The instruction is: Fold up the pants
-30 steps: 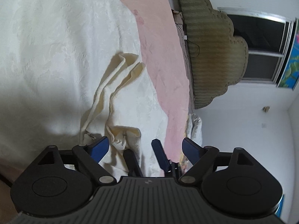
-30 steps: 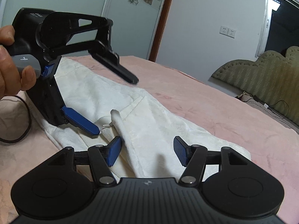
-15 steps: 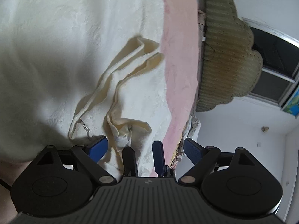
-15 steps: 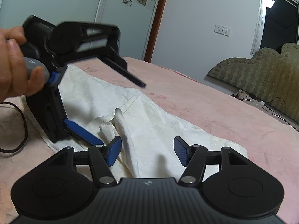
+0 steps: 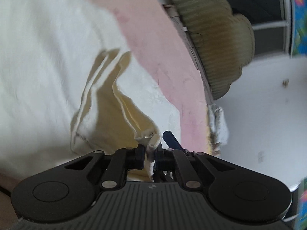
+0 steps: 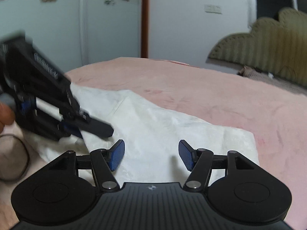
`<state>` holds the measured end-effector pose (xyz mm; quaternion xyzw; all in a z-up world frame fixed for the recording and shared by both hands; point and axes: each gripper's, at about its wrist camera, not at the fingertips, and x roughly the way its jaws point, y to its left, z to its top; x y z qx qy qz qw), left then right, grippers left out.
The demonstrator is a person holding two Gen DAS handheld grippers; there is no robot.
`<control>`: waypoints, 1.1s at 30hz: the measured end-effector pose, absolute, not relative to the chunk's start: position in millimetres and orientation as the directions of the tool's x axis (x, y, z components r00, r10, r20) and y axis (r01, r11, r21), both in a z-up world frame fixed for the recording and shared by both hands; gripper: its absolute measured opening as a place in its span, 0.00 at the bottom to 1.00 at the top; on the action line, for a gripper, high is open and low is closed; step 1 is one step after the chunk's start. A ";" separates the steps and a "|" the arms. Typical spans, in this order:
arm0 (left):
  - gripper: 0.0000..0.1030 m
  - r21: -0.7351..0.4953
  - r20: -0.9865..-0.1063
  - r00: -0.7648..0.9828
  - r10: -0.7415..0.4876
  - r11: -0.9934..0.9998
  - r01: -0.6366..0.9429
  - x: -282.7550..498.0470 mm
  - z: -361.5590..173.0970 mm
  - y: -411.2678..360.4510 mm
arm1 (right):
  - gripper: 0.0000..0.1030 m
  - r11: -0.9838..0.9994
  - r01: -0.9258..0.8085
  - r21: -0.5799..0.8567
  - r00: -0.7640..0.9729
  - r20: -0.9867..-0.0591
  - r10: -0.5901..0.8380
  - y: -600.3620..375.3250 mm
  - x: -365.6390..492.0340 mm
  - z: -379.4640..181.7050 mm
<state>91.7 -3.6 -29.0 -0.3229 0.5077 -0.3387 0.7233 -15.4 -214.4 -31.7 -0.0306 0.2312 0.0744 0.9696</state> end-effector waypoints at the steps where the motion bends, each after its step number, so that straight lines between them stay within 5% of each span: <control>1: 0.08 -0.771 -0.534 0.294 -0.793 0.599 0.216 85.2 -21.3 -3.8 | 0.60 0.986 -0.167 -0.023 0.885 -0.444 0.140 -210.9 -16.3 -31.6; 5: 0.08 -0.667 -0.581 0.349 -0.736 0.675 0.314 72.3 -13.1 -8.0 | 0.60 0.980 -0.198 -0.013 0.884 -0.433 0.173 -201.4 -15.5 -30.2; 10: 0.11 -0.729 -0.616 0.255 -0.746 0.662 0.176 89.1 -54.7 -4.6 | 0.62 0.981 -0.190 -0.045 0.838 -0.529 0.138 -195.2 -6.6 -51.1; 12: 0.22 -0.747 -0.601 0.254 -0.758 0.646 0.160 90.4 -57.5 -1.4 | 0.62 0.983 -0.181 -0.026 0.836 -0.531 0.140 -199.3 -10.8 -54.7; 18: 0.22 -0.735 -0.599 0.271 -0.754 0.651 0.187 90.6 -46.3 4.6 | 0.62 0.984 -0.178 -0.028 0.828 -0.544 0.134 -205.5 -15.6 -53.6; 22: 0.25 -0.638 -0.610 0.398 -0.685 0.723 0.266 86.7 -19.3 15.7 | 0.63 0.984 -0.175 -0.026 0.834 -0.535 0.135 -204.8 -15.9 -52.2; 27: 0.52 -0.471 -0.594 0.501 -0.630 0.776 0.418 97.3 16.9 -8.1 | 0.63 0.972 -0.231 0.044 0.840 -0.496 0.222 -195.4 -14.1 -44.9; 33: 0.53 -0.261 -0.690 0.541 -0.482 0.862 0.435 142.2 -1.4 -58.9 | 0.63 0.967 -0.254 -0.016 0.839 -0.501 0.212 -174.9 -9.5 -44.9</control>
